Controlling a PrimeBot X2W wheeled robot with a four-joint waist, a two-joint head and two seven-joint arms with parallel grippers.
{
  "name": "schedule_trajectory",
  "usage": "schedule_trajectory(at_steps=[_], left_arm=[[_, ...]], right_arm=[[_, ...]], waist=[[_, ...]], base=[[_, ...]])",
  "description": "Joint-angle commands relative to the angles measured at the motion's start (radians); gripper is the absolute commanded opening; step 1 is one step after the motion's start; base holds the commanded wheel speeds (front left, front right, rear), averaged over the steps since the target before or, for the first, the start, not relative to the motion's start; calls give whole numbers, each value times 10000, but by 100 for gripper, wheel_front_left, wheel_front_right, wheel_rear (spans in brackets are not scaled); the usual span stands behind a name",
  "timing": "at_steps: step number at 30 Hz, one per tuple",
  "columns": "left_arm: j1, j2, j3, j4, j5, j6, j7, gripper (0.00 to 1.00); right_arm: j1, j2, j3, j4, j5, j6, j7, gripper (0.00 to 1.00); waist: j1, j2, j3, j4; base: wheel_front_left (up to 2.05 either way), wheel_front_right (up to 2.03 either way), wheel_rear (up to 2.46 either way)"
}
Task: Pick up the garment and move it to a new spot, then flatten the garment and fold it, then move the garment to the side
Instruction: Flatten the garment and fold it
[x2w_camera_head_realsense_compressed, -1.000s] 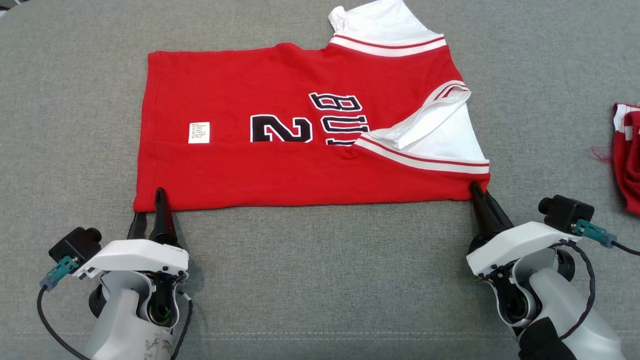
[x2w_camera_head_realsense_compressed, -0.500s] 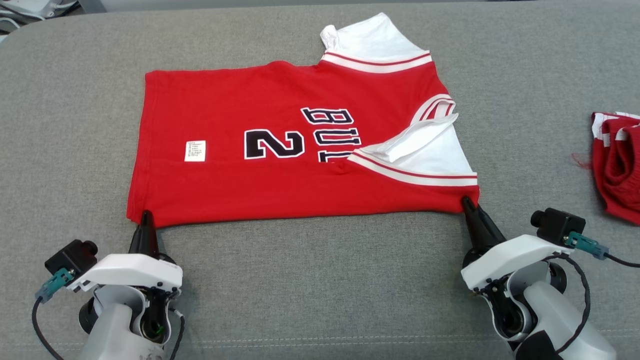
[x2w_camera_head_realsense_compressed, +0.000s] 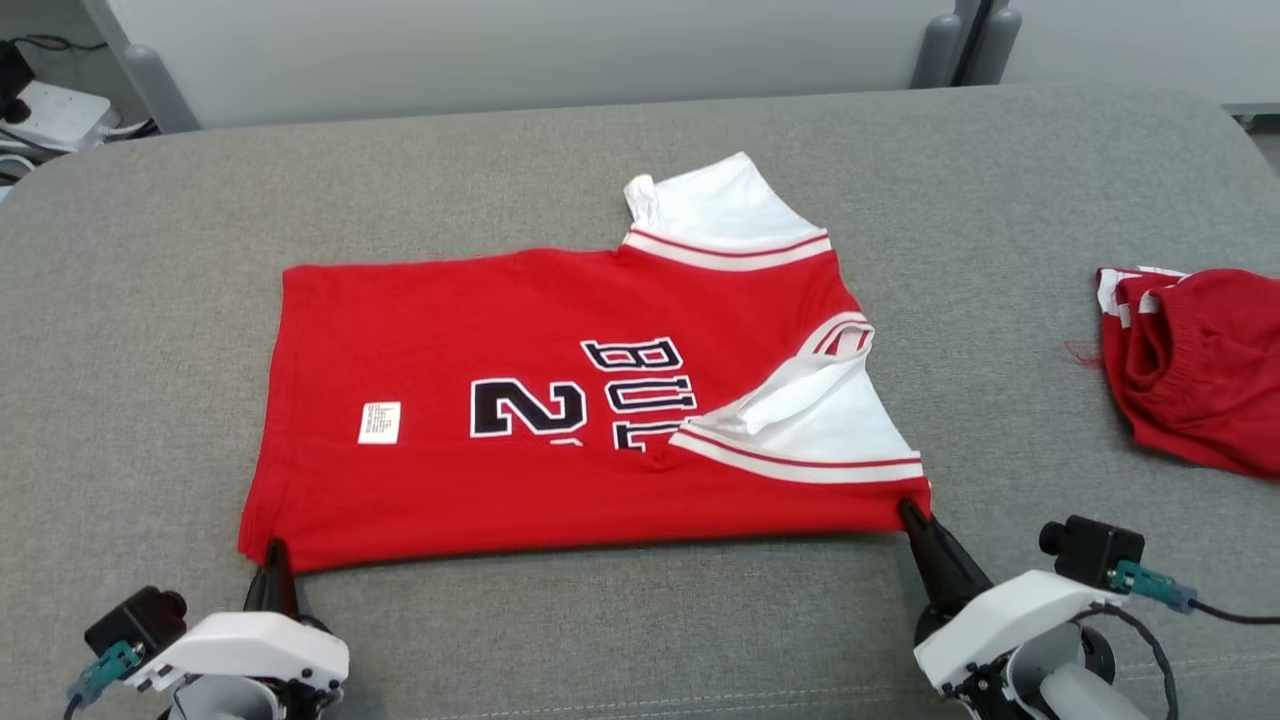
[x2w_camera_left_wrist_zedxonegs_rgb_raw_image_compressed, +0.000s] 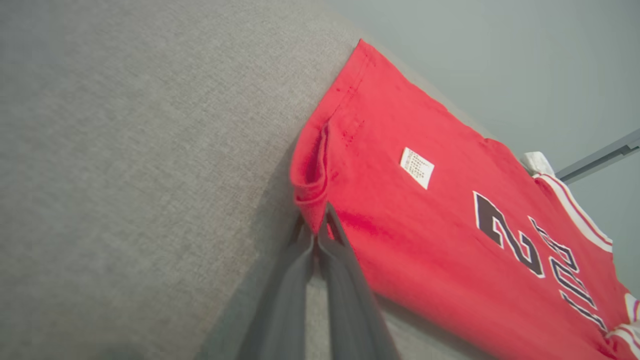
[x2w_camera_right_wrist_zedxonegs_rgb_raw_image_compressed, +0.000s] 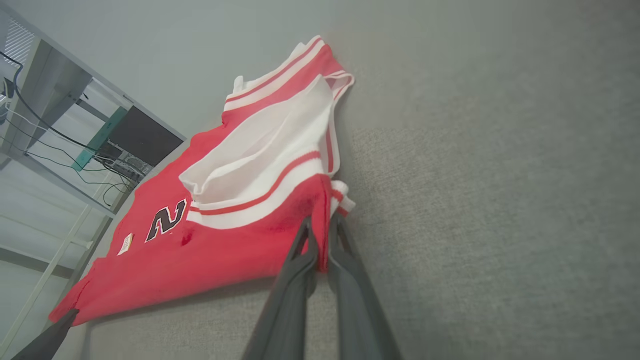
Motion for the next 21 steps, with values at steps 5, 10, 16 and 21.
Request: schedule_trajectory(at_steps=[5,10,16,21], left_arm=[[457,229,555,-37,376,98,-59,0],[590,186,653,67,639,159,-59,0],[635,140,659,-107,1097,383,-59,100],[872,118,825,-1195,1736,676,-59,100]], right_arm=[[528,-304,362,-426,286,42,-63,0],[791,-387,538,-436,435,42,-63,0],[659,-545,318,-20,177,42,-63,100],[589,-842,-952,52,-550,42,-63,100]], waist=[[0,0,-461,-250],[0,0,-562,-262],[0,0,-523,-145],[0,0,-568,33]], base=[[0,0,0],[0,0,0],[0,0,0],[0,0,0]])
